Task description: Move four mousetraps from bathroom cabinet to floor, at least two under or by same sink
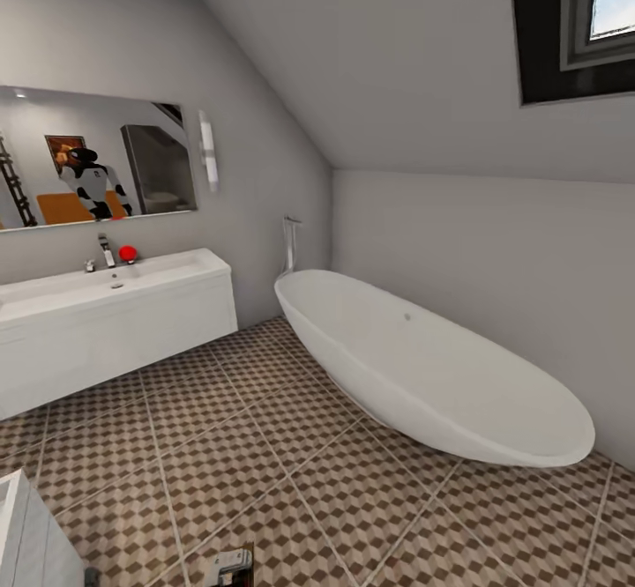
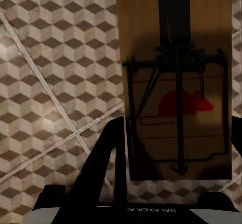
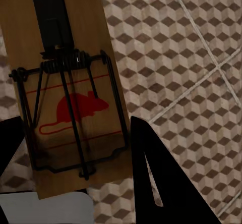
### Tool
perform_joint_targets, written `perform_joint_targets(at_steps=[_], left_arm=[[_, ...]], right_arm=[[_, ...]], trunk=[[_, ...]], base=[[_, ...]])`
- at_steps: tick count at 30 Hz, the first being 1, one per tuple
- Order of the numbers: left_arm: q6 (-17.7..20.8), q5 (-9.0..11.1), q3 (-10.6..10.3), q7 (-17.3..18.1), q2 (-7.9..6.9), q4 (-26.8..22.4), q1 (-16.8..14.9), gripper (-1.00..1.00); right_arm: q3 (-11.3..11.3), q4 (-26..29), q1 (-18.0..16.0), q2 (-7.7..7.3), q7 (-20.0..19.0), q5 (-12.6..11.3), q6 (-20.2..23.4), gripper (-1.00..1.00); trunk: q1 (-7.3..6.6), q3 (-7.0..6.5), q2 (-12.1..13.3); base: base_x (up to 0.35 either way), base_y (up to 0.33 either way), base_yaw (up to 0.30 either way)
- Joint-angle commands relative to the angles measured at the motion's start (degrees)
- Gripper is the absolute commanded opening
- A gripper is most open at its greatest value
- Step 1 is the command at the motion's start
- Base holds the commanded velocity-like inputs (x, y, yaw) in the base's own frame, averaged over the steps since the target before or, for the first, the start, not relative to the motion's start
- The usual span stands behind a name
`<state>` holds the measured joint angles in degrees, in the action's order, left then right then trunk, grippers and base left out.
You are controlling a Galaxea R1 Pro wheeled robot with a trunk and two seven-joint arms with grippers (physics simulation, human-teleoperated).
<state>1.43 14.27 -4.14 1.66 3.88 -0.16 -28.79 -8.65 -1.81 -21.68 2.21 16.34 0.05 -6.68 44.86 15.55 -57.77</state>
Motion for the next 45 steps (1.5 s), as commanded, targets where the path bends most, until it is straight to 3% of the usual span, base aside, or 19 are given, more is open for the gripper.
perform_joint_targets(at_steps=[1, 23, 45], left_arm=[[0.1, 0.5, -0.4, 0.0, -0.01, 0.0, 0.0, -1.00], [0.1, 0.6, -0.4, 0.0, -0.10, 0.0, 0.0, -1.00], [0.1, 0.6, -0.4, 0.0, -0.10, 0.0, 0.0, -1.00]], right_arm=[[-0.3, -0.2, -0.1, 0.04, 0.4, -0.1, -0.3, -1.00], [-0.3, -0.2, -0.1, 0.08, 0.4, -0.1, -0.2, -1.00], [-0.3, -0.1, -0.1, 0.08, 0.4, -0.1, -0.3, -1.00]], trunk=[[0.04, 0.07, 0.0], [0.04, 0.07, 0.0], [0.04, 0.07, 0.0]], base=[[0.318, 0.000, 0.002], [0.324, 0.000, 0.004], [0.324, 0.000, 0.253]])
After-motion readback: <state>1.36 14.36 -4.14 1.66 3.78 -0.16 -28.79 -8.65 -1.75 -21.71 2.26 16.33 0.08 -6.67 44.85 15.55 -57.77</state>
